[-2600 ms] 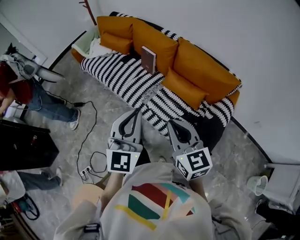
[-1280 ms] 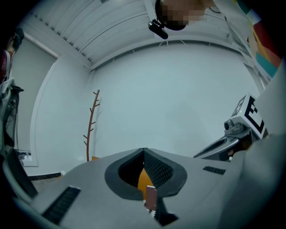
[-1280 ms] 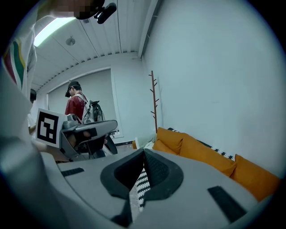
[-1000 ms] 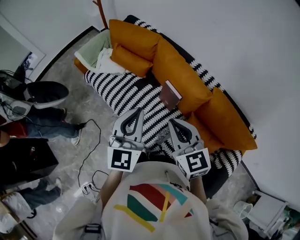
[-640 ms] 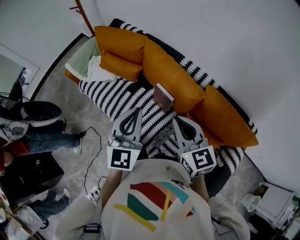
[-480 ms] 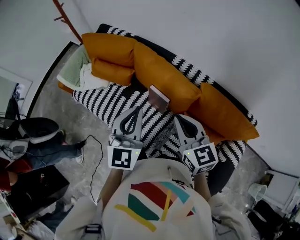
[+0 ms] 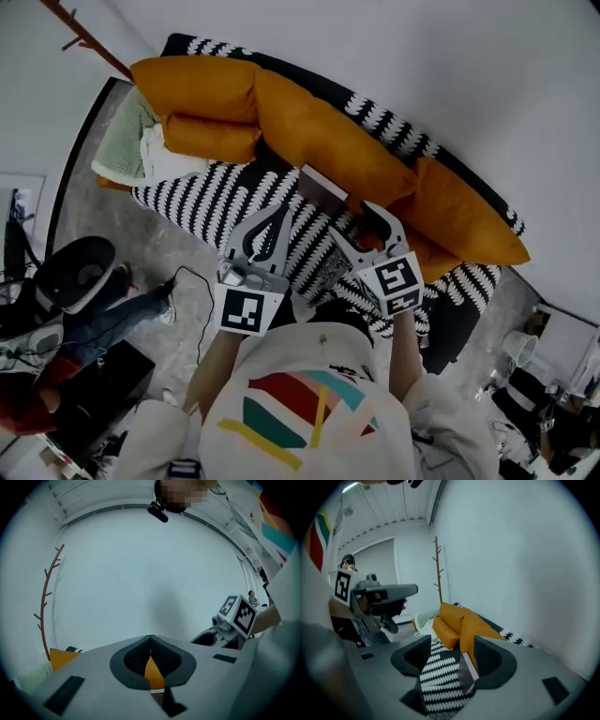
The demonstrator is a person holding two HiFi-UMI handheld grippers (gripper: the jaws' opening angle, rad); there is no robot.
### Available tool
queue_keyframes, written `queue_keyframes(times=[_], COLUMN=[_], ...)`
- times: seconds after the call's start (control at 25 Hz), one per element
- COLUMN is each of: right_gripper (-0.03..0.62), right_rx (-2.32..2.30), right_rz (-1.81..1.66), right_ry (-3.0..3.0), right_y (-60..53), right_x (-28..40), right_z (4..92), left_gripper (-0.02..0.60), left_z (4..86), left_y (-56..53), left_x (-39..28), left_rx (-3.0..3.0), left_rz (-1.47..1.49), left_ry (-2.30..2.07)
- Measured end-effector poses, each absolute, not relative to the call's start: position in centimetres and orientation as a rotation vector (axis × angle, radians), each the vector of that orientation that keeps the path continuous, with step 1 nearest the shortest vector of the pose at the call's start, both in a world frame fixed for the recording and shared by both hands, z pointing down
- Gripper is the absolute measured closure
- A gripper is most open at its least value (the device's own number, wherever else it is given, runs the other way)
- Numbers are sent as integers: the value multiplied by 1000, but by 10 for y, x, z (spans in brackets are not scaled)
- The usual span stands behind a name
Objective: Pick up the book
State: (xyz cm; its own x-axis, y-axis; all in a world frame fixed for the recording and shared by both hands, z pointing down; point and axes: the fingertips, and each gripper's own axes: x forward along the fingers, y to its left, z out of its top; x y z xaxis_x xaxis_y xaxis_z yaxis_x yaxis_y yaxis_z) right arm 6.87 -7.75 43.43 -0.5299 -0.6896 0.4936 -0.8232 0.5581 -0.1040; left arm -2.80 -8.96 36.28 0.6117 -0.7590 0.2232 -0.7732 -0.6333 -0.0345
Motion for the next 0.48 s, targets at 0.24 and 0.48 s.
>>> queue_keyframes(times=[0.24, 0.48], right_gripper=[319, 319], right_rx=[1068, 990], right_rz=[434, 510], right_ry=[-2178, -1999], right_y=[-117, -138], right_x=[53, 62], right_z=[532, 625], left_gripper=[579, 578], left_z=[397, 423], left_y=[-120, -129], left_x=[-56, -53], left_rx=[2714, 2709], left_rz=[357, 444], left_ry=[-1304, -1224])
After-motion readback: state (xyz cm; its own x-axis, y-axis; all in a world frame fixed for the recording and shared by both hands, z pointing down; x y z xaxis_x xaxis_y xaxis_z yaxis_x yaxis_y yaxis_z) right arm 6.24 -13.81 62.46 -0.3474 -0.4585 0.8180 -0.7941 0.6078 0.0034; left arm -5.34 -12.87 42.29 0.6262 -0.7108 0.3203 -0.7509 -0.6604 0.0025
